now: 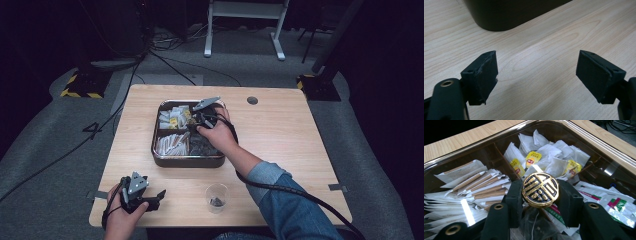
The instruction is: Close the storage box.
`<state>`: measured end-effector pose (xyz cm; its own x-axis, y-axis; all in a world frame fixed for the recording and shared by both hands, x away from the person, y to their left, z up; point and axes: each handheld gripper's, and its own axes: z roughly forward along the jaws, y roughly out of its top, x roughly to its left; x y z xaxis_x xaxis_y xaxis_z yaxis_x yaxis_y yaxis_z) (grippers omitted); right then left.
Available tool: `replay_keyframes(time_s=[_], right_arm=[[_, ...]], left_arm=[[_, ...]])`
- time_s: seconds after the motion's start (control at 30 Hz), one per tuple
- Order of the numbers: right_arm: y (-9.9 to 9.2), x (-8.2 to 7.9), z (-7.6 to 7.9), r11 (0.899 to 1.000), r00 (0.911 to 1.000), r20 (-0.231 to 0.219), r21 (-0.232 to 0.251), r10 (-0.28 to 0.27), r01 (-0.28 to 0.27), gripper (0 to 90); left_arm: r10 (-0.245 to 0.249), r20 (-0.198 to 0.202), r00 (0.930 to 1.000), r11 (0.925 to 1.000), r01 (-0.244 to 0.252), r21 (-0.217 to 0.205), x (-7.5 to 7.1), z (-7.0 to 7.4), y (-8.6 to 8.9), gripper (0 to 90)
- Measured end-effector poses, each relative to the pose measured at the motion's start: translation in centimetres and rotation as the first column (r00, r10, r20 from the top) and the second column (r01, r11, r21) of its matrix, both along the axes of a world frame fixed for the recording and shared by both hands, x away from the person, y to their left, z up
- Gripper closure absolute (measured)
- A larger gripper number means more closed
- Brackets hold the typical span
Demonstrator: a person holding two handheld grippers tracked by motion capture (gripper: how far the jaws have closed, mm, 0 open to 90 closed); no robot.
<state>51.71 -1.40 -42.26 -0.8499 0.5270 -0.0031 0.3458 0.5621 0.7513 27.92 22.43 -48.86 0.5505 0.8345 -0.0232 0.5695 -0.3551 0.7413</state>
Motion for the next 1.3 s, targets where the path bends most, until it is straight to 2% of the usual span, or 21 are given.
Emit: replay_keyframes(time_s=[0.23, 0.93, 1.2, 1.3], right_arm=[[0.6, 0.2, -0.3, 1.0, 1.0, -0.002, -0.007, 0.003, -0.003, 58.6], [0.5, 0.4, -1.2, 1.0, 0.9994, -0.034, -0.015, 0.0, -0.001, 58.5], [0.6, 0.4, -1.3, 1.0, 0.9994, -0.033, -0.009, -0.005, 0.005, 58.4], [0.6, 0.3, -1.4, 1.0, 0.9999, -0.016, -0.017, -0.003, 0.002, 58.3]], left_arm=[[-0.005, -0.001, 1.0, 1.0, 0.005, -0.001, 0.0, 0.0, 0.1, 18.1], [-0.003, -0.006, 1.0, 1.0, 0.003, -0.009, 0.0, 0.0, 0.1, 18.1], [-0.003, -0.003, 1.0, 1.0, 0.003, -0.006, 0.1, 0.0, 0.0, 18.1], [-0.002, -0.007, 1.0, 1.0, 0.002, -0.01, 0.0, 0.0, 0.0, 18.1]])
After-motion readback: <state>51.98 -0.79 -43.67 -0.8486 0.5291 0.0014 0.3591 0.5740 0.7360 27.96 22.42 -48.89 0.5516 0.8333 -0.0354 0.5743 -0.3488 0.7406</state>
